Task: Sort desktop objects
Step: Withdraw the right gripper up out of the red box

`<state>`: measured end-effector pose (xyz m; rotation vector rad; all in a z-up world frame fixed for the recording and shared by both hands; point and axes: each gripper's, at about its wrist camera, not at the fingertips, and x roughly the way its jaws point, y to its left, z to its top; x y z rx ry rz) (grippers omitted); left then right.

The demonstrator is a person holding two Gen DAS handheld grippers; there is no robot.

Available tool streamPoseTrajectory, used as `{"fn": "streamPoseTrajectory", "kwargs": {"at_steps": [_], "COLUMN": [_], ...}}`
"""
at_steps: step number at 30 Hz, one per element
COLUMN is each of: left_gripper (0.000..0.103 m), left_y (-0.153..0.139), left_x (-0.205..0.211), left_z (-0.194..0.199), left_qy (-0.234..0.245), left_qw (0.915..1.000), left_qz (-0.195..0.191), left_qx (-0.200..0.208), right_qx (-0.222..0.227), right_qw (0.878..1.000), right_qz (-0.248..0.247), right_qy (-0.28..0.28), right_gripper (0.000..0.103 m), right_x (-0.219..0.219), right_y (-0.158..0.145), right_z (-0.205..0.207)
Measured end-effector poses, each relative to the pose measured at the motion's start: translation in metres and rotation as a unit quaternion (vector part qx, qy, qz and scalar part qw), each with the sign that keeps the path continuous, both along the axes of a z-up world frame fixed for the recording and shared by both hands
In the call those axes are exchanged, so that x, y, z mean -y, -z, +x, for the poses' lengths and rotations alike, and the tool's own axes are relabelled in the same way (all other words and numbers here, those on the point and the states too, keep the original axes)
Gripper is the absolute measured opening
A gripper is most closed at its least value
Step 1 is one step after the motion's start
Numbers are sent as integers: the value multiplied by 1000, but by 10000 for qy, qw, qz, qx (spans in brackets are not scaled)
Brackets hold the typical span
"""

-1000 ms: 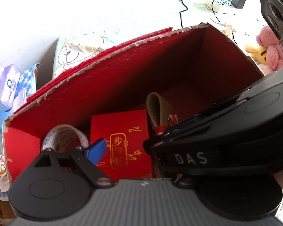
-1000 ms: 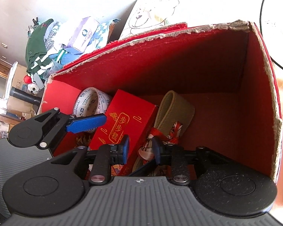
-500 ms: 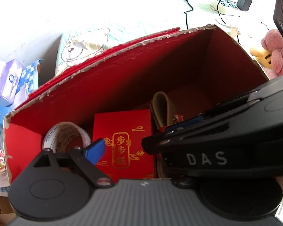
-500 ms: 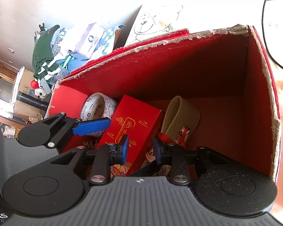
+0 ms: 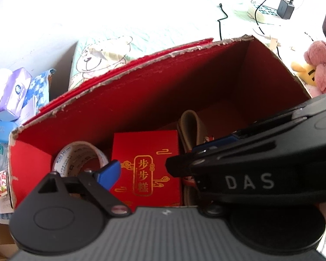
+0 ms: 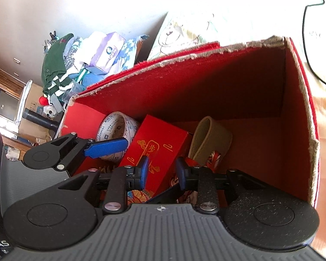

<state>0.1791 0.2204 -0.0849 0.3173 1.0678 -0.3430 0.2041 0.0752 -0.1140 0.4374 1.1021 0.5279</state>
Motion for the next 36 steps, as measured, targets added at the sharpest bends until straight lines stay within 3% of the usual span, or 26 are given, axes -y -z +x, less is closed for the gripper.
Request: {"fn": "streamPoseTrajectory", "kwargs": {"at_steps": [12,16,19,23,26,28,33,35,36], "left_gripper": [92,92,92,92,92,93,95,95,95], "left_y": [10,5,-6,-13,-30,-40,-59,-62,-65], "left_x": [10,13,1,-1,-11,-17,-24,-24,-23], "left_z": [16,10,-5,-26,-44,-60,-90,-102,-110], "left_qy": [53,115,71,-200,-412,-513,-674,-719,-759], "left_qw": [9995,9980,9953,9896,9853,9809,9722,9688,9672], "left_qz": [17,-15,-51,-24,-407,-596,-1153,-1317,-1362], "left_qx": [296,619,968,1427,1609,1782,1921,1973,2004], "right_qx": [940,1421,1496,1744,2164,2485,3197,3430,3535], "right_qw": [9942,9852,9822,9760,9646,9537,9286,9198,9154], "right_qz": [-248,-514,-651,-535,-581,-621,-636,-629,-617], "right_qy": [462,813,929,1190,1393,1578,1774,1802,1823], "right_gripper": [31,31,31,30,34,42,43,52,62], "right_x": [3,4,4,14,21,27,38,40,41], "right_y": [-16,-22,-19,-24,-35,-43,-56,-59,-61], "right_z": [-18,-34,-45,-68,-89,-104,-137,-150,-157]}}
